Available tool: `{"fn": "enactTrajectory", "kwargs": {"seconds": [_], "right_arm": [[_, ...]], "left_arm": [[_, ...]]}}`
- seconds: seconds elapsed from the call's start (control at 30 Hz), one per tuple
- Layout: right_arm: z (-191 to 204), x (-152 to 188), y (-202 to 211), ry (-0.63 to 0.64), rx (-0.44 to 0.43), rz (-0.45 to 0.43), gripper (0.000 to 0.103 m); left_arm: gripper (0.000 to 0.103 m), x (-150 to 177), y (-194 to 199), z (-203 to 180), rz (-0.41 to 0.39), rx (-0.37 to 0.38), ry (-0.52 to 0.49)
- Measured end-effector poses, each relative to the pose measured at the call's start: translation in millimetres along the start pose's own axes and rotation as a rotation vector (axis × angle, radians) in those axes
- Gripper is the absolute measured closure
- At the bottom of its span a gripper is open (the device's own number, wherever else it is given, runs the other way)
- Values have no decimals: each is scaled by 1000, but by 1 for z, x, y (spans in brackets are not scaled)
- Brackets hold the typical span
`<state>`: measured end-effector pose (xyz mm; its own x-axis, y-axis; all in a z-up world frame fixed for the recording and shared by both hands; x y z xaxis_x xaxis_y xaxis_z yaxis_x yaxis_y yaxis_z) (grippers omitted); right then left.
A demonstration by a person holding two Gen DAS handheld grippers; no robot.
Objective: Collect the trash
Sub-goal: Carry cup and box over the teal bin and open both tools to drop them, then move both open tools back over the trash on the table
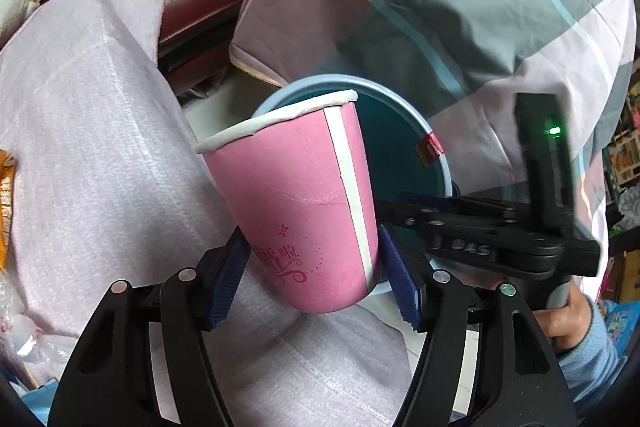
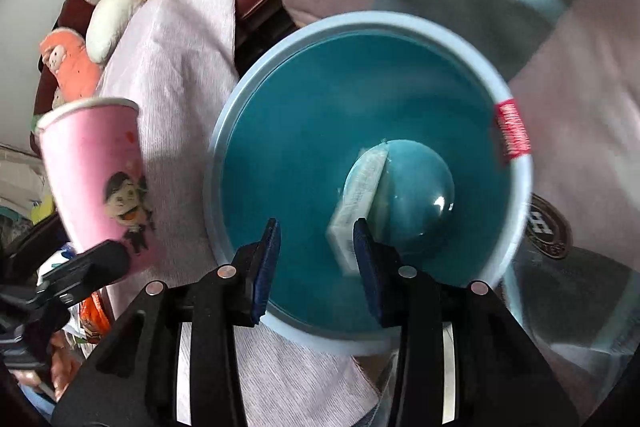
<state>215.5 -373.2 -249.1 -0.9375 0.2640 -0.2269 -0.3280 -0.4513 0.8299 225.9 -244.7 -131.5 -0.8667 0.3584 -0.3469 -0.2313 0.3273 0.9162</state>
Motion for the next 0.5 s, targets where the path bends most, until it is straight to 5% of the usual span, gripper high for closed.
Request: {"fn": "enactTrajectory", "kwargs": {"seconds": [0.5], "right_arm": [[-12, -3, 54, -18, 74, -111, 54]], "left_arm": [[33, 10, -24, -25, 59, 2, -62]]}}
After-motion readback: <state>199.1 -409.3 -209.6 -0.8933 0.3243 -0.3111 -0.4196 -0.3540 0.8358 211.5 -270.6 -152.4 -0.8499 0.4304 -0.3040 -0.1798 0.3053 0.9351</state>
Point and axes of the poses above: each gripper's, at about its wrist camera, not at the fingertips, and y roughly against the way its jaws point, z to its left, x to its underside, the point moved 4 cm from there along -y, roughly the way its jaws point, and after that the axes turned 4 degrees about -y, right-handed, at the moved point
